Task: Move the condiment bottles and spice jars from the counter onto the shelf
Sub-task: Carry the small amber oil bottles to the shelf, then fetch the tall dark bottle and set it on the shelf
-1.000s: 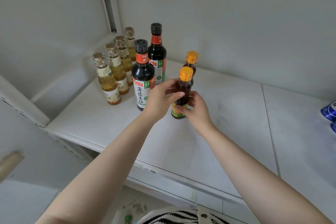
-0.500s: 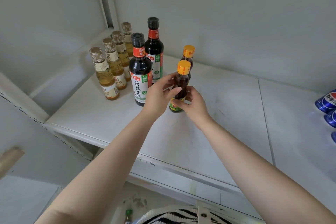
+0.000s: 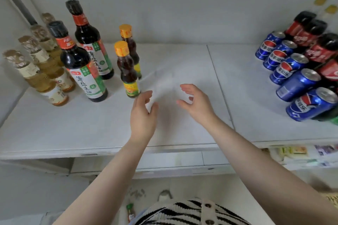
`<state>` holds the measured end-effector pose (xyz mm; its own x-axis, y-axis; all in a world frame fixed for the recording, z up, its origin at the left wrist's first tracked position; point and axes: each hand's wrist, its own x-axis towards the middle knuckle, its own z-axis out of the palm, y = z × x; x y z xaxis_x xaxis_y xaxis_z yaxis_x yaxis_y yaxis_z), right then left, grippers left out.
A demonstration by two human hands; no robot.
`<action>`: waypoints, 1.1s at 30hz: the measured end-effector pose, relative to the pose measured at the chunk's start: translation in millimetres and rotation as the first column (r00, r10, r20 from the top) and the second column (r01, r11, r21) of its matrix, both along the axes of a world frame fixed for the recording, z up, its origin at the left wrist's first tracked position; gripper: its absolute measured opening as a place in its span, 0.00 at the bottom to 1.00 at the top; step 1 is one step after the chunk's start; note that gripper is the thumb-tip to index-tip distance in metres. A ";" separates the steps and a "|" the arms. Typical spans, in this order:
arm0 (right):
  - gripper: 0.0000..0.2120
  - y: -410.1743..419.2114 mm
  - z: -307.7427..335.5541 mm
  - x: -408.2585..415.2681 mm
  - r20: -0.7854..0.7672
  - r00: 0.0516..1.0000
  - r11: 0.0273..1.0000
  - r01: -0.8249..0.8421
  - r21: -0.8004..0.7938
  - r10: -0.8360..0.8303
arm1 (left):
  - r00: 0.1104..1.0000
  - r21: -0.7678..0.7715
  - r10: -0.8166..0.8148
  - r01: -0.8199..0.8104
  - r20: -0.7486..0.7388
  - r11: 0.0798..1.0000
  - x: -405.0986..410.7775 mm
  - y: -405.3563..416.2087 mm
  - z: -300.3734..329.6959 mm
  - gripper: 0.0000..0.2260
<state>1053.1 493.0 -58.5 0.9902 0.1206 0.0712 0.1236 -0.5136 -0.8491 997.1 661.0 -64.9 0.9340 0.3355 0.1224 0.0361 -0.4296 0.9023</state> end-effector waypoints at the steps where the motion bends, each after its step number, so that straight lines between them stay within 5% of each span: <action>1: 0.23 -16.3 2.3 -9.4 0.027 0.999 0.999 0.030 -0.040 -0.029 | 0.996 0.041 -0.084 0.084 0.013 0.996 2.4 -14.5 6.1 0.18; 8: 0.24 -157.7 10.0 -103.7 0.119 0.939 0.909 0.342 -0.240 -0.322 | 0.812 0.402 -0.583 0.527 0.022 0.749 -13.0 -153.5 36.0 0.22; 15: 0.24 -299.8 2.8 -265.5 0.079 0.768 0.695 0.614 -0.375 -0.636 | 0.517 0.485 -0.854 0.763 -0.060 0.428 -106.2 -313.8 25.8 0.22; 25: 0.25 -412.5 -22.4 -516.2 -0.011 0.345 0.298 0.793 -0.531 -0.938 | 0.008 0.501 -0.972 0.858 -0.237 -0.115 -286.6 -498.5 -11.7 0.23; 33: 0.26 -455.4 -39.6 -664.4 -0.057 -0.067 -0.028 0.855 -0.519 -0.996 | -0.340 0.516 -0.889 0.726 -0.307 -0.455 -407.2 -616.7 -27.7 0.23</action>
<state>388.7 37.7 -98.1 0.0732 -0.9956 -0.0582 -0.8844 -0.0379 -0.4651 589.9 44.3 -92.6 -0.1471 -0.9890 -0.0158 -0.8638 0.1207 0.4891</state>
